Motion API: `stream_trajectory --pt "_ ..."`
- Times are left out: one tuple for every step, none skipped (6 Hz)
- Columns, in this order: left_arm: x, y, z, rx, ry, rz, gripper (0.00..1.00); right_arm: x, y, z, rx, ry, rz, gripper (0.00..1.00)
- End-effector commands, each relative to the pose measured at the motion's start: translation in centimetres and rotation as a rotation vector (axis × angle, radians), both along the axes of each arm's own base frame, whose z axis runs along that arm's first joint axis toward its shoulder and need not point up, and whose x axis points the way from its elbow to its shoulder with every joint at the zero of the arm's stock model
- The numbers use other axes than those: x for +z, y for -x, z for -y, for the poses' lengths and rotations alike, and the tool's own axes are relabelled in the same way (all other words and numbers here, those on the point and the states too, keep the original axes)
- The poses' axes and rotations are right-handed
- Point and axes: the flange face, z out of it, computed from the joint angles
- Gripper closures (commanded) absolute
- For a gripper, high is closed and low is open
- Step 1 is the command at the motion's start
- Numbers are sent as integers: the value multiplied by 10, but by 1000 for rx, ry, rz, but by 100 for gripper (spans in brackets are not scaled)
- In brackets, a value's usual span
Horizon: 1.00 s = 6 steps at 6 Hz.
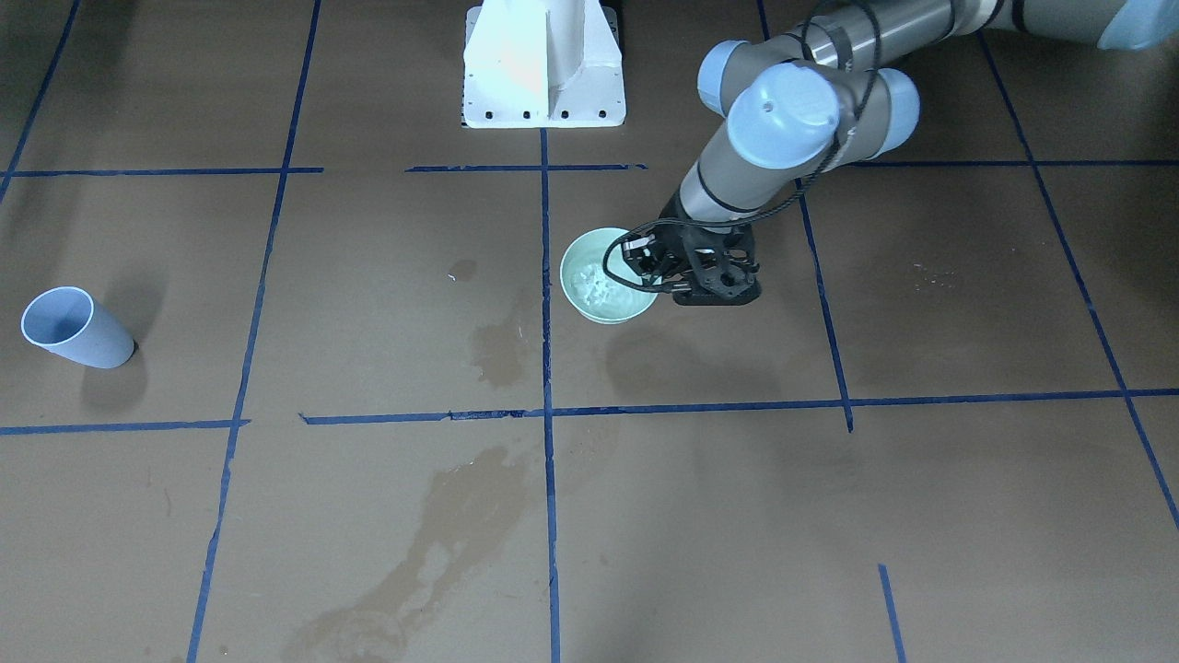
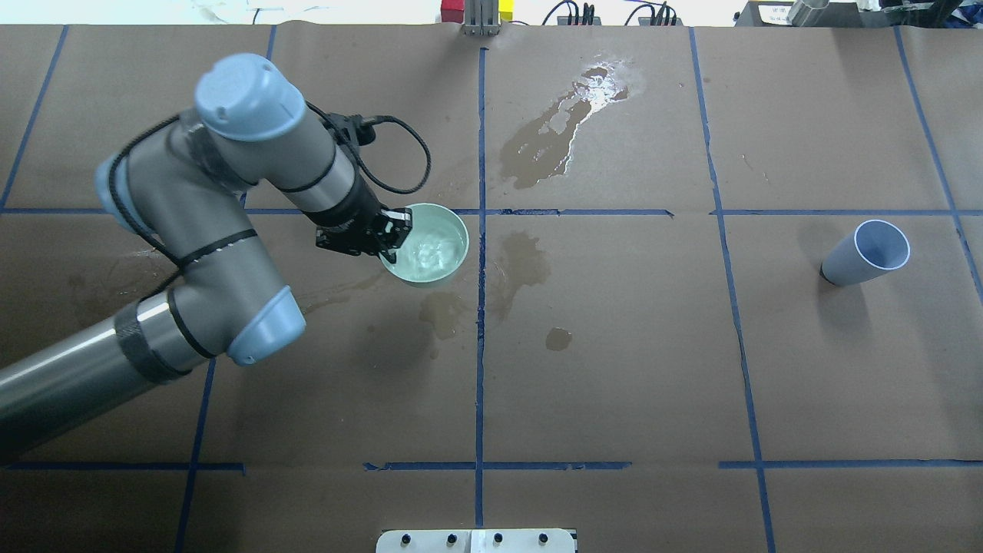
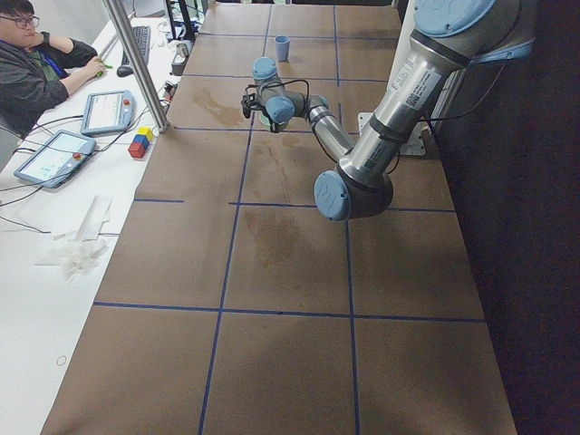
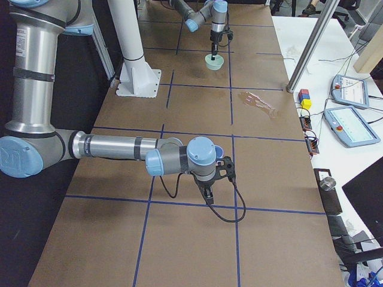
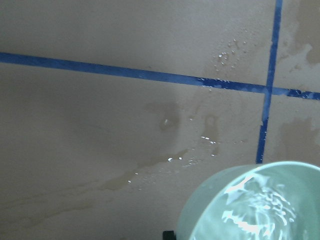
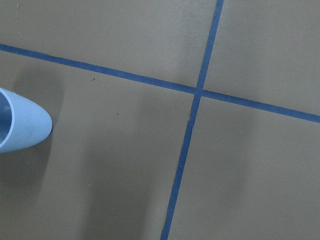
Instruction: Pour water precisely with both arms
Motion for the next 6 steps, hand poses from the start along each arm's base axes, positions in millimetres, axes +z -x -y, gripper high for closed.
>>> stream_trajectory --pt "3 -51 -3 -18 8 -7 100 0 0 0 1 0 1 0" --pt "2 -80 -3 -50 -7 1 100 0 0 0 0 -1 -1 0" --pt "1 -90 -3 -56 -11 11 100 0 0 0 1 2 -1 0" --pt "8 -98 -4 -57 -11 27 100 0 0 0 1 0 -1 0" --pt "12 -102 -3 -61 -22 18 100 0 0 0 1 0 -1 0" --pt "13 -103 -3 -61 -22 19 83 0 0 0 1 0 -1 0"
